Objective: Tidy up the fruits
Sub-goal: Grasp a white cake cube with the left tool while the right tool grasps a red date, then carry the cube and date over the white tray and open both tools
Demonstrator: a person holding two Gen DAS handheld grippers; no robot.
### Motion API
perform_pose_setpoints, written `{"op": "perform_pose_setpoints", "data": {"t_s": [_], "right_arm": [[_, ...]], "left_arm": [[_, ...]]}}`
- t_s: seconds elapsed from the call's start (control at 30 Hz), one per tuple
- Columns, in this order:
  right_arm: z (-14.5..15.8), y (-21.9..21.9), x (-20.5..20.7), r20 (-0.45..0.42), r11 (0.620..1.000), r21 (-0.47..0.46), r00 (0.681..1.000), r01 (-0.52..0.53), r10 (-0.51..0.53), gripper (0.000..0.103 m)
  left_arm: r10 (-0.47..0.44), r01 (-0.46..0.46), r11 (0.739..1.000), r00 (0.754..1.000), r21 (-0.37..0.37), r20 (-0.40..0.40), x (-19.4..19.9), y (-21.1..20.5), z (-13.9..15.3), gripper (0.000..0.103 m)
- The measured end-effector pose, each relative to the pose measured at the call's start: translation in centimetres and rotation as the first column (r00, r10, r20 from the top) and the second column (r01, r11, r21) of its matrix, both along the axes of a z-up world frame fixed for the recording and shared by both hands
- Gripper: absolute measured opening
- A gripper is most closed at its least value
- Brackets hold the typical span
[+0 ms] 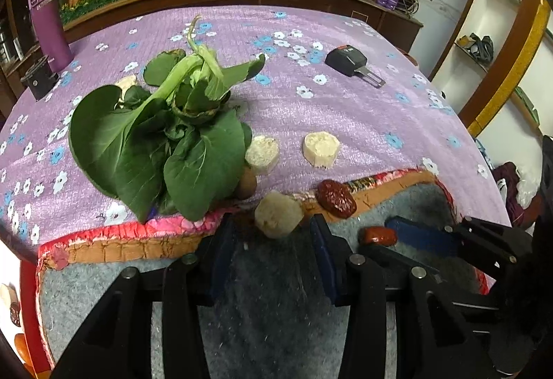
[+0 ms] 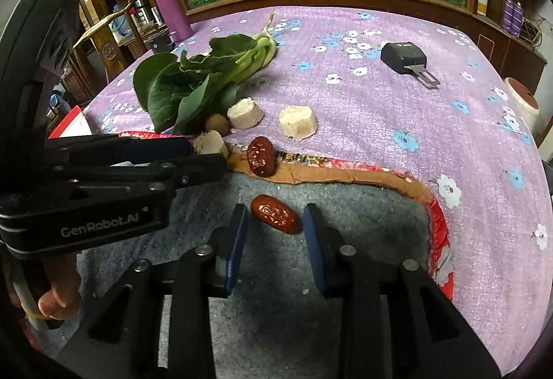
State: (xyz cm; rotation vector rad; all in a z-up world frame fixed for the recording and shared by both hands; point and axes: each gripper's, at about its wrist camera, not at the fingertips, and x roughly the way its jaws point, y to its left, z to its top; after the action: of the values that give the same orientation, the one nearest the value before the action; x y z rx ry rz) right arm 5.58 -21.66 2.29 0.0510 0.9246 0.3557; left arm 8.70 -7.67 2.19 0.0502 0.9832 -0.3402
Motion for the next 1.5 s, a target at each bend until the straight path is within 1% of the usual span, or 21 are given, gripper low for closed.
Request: {"op": "perform_pose_setpoints", "data": {"t_s": [0.03, 0.17, 0.33, 0.5, 0.7, 0.8, 0.87, 0.97, 1.03, 1.17, 1.3, 1.4, 1.5], "right_arm": [[0.0, -0.2, 0.0, -0.001, 1.000, 0.006, 1.000, 0.005, -0.005, 0.029], [0.0, -0.3, 0.0, 0.000, 1.000, 0.014, 1.000, 0.010, -0.010, 0.029], [0.0, -0.4, -0.1, -0.001, 1.000, 0.023, 1.000, 0.019, -0.019, 0.029], [0.1, -0.4, -0.2, -0.003, 0.999, 0.026, 1.000, 0.026, -0.026, 0.029], [0.8, -0.3, -1.0, 0.002, 0.998, 0.050, 0.999, 0.042, -0.042, 0.029], [1.6, 0.2, -1.7, 0.015, 0.998, 0.054, 0.999, 0.036, -0.037, 0.029], [2.2, 0.9, -2.1, 0.024, 0.998, 0.061, 0.999, 0.028, -0.030, 0.029], [3.5, 3.1, -2.6, 0.046, 0.998, 0.067, 0.999, -0.005, 0.001, 0.029], [4.2, 4.8, -2.9, 0.060, 0.997, 0.073, 0.998, -0.030, 0.026, 0.030], [5.7, 9.7, -3.4, 0.084, 0.991, 0.082, 0.992, -0.104, 0.097, 0.030], [6.4, 15.4, -3.9, 0.091, 0.977, 0.103, 0.980, -0.186, 0.177, 0.030], [6.7, 20.2, -4.2, 0.086, 0.961, 0.124, 0.968, -0.247, 0.237, 0.030], [6.6, 24.3, -4.6, 0.087, 0.947, 0.120, 0.954, -0.297, 0.288, 0.030]], "left_arm": [[0.006, -0.006, 1.000, 1.000, 0.006, 0.005, 0.1, 0.0, 0.0, 0.038], [0.010, -0.010, 1.000, 1.000, -0.005, 0.015, 0.3, -0.1, 0.0, 0.028], [0.016, -0.017, 1.000, 0.999, 0.017, 0.034, 0.1, -0.4, -0.1, 0.028], [0.029, -0.029, 1.000, 0.999, -0.009, 0.029, -0.2, 0.1, 0.3, 0.028], [0.046, -0.045, 0.999, 0.998, -0.027, 0.053, -1.9, 1.8, 2.1, 0.028], [0.071, -0.070, 0.997, 0.995, -0.020, 0.069, -3.0, 3.2, 3.4, 0.028], [0.100, -0.100, 0.995, 0.992, -0.002, 0.083, -3.8, 4.7, 4.2, 0.028], [0.147, -0.148, 0.989, 0.985, 0.002, 0.096, -4.8, 7.4, 5.2, 0.028], [0.187, -0.188, 0.982, 0.977, 0.007, 0.100, -5.5, 10.0, 5.8, 0.028], [0.269, -0.272, 0.962, 0.958, 0.010, 0.101, -6.8, 15.1, 6.5, 0.028], [0.348, -0.354, 0.934, 0.931, 0.047, 0.109, -8.4, 20.2, 6.7, 0.028], [0.410, -0.418, 0.906, 0.906, 0.070, 0.104, -9.2, 24.2, 6.5, 0.028], [0.454, -0.463, 0.880, 0.885, 0.105, 0.104, -10.0, 27.5, 6.1, 0.028]]}}
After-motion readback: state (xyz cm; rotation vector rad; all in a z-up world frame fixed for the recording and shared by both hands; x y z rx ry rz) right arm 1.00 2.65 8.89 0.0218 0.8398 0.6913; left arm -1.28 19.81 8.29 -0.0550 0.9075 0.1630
